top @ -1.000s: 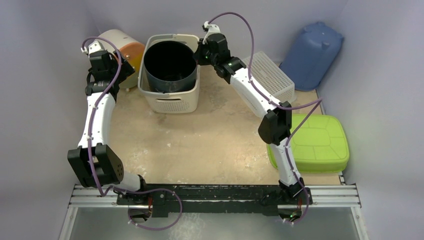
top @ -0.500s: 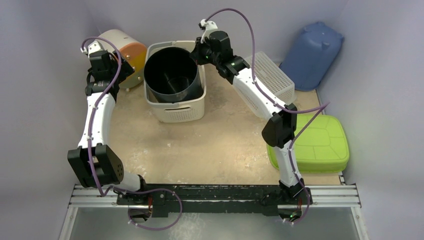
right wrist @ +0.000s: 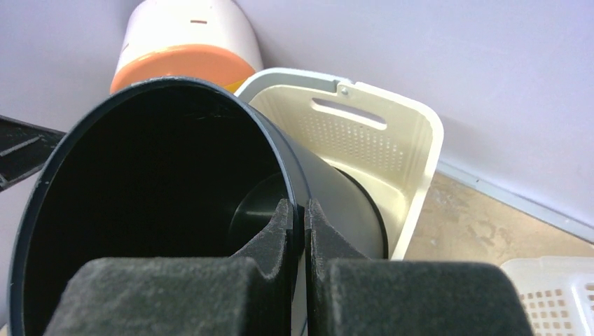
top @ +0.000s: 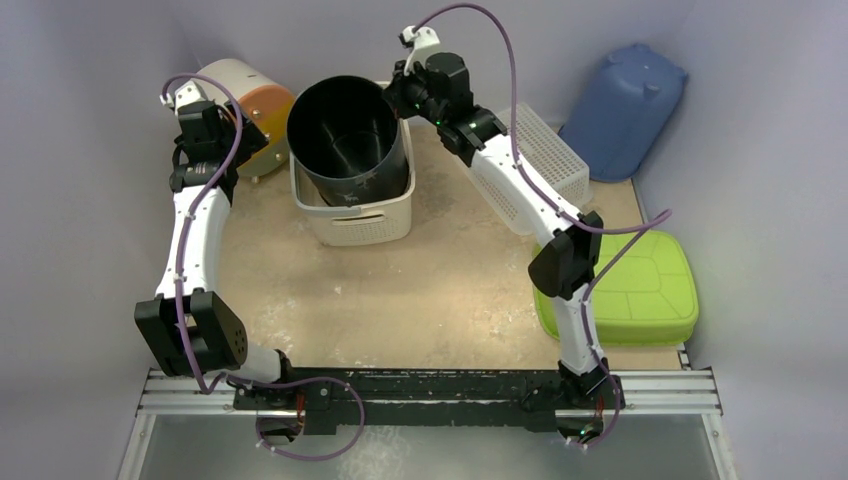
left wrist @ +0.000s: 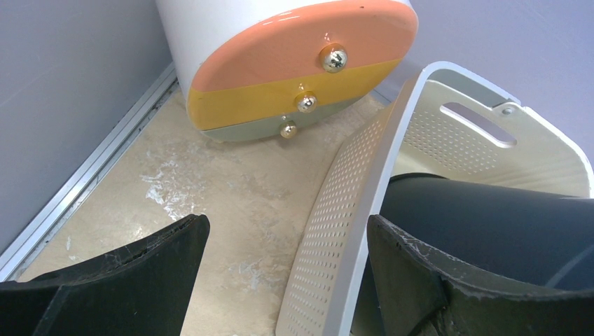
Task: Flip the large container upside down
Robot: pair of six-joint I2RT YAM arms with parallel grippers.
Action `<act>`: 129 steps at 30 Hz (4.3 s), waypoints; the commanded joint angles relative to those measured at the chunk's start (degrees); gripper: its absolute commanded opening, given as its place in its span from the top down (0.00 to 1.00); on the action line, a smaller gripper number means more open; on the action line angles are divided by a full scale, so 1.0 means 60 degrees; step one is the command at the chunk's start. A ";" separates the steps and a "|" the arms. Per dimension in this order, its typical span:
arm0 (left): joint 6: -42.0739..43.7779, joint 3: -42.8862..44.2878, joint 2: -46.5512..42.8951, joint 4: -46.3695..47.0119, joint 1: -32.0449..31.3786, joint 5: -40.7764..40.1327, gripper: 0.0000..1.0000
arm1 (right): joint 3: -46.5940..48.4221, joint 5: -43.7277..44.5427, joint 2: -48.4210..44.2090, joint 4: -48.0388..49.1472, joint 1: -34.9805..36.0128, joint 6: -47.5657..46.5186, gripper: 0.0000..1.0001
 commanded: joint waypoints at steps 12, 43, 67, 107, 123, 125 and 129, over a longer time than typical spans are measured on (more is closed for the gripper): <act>0.0120 0.0251 -0.0316 0.0256 0.0106 -0.0018 0.16 | 0.0503 0.1457 -0.3348 0.2856 -0.0406 -0.0682 1.00; -0.0025 0.0015 -0.0396 0.0379 0.0105 0.0233 0.16 | -0.3852 0.4195 -0.6762 0.2313 -0.0428 -0.2136 1.00; 0.0113 -0.0272 -0.0196 0.0452 0.0106 0.0684 0.16 | -0.6386 0.2609 -0.6905 -0.1502 -0.0440 -0.0133 0.28; -0.0076 -0.0872 0.0324 0.0856 0.0074 0.1602 0.22 | -0.7658 -0.1330 -0.8001 -0.4616 0.2240 0.0264 0.25; -0.0188 -0.1081 -0.0010 0.0844 0.0077 0.1576 0.22 | -0.8050 -0.1939 -0.8237 -0.5299 0.5644 0.1998 0.26; -0.0184 -0.1145 -0.0074 0.0828 0.0073 0.1536 0.22 | -0.8233 -0.2009 -0.8331 -0.5004 0.5689 0.2146 0.26; -0.0183 -0.1276 -0.0165 0.0836 0.0078 0.1552 0.22 | -0.8515 -0.2142 -0.8211 -0.4777 0.5717 0.2251 0.26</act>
